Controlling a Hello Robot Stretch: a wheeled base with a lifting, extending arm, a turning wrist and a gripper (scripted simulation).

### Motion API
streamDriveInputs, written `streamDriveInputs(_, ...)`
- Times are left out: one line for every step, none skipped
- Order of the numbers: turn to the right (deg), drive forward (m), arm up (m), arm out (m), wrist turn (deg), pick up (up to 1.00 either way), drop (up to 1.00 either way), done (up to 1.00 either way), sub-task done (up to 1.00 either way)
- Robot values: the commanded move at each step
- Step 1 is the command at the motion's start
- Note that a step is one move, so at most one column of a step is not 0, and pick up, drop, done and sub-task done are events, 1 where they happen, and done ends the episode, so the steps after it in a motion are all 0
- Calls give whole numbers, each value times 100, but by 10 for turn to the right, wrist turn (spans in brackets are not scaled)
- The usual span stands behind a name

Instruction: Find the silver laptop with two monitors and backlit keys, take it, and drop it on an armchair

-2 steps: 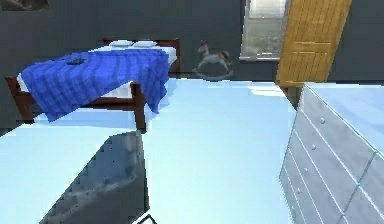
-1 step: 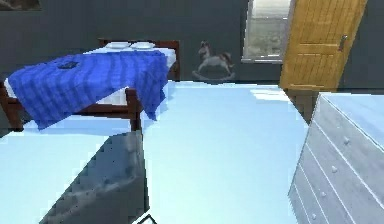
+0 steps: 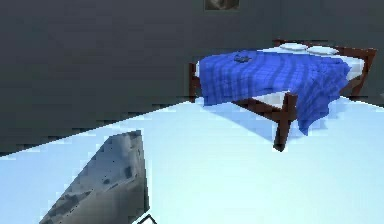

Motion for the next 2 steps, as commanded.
streamDriveInputs(-300, 0, 0, 0, 0, 0, 0, 0, 0)
streamDriveInputs(0, 15, 0, 0, 0, 0, 0, 0, 0)
